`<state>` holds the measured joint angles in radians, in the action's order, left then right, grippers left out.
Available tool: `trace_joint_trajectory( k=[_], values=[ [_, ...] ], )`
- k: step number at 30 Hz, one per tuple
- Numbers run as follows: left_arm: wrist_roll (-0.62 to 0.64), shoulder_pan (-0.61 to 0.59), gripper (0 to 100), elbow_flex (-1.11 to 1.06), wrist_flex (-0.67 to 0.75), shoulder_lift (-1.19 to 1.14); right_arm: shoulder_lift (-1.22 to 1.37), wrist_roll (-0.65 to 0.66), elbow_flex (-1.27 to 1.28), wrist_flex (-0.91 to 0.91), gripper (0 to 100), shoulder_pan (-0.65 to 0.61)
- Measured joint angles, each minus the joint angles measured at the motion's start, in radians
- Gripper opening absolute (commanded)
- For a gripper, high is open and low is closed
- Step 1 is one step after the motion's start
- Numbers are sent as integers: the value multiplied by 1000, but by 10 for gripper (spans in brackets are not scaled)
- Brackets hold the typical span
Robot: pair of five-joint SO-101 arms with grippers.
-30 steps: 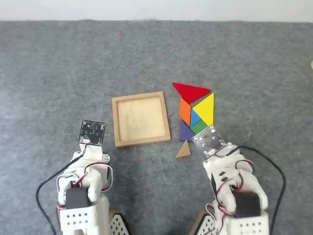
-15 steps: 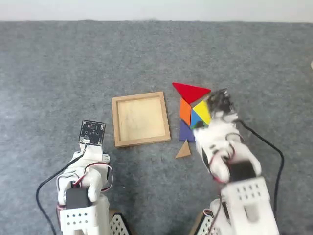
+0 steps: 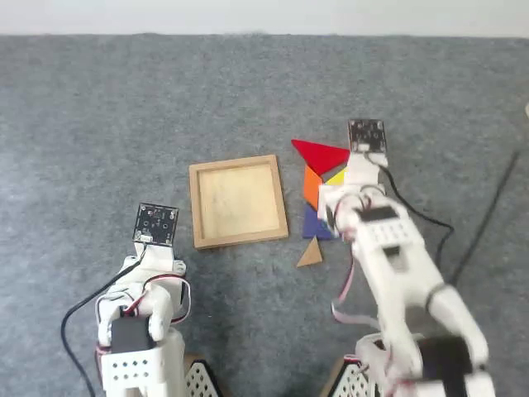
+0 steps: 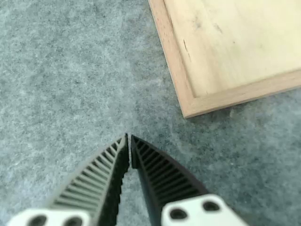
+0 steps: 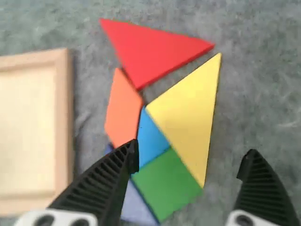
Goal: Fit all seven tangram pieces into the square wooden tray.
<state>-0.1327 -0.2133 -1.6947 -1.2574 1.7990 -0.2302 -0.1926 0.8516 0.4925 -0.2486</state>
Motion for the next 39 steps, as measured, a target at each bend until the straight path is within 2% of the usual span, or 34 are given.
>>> trace_joint_trajectory(
  k=[3, 8, 16, 23, 34, 39],
  values=[
    [0, 0, 13, 0, 0, 0, 181, -18, -144, 11, 340, 20],
    [0, 0, 13, 0, 0, 0, 399, -51, -390, 198, 340, 29],
    [0, 0, 13, 0, 0, 0, 577, -57, -643, 404, 336, 28],
    [0, 0, 13, 0, 0, 0, 586, -31, -669, 437, 136, 28],
    [0, 0, 13, 0, 0, 0, 585, 48, -683, 443, 117, 58],
    [0, 0, 13, 0, 0, 0, 585, 57, -689, 470, 38, 91]
  ],
)
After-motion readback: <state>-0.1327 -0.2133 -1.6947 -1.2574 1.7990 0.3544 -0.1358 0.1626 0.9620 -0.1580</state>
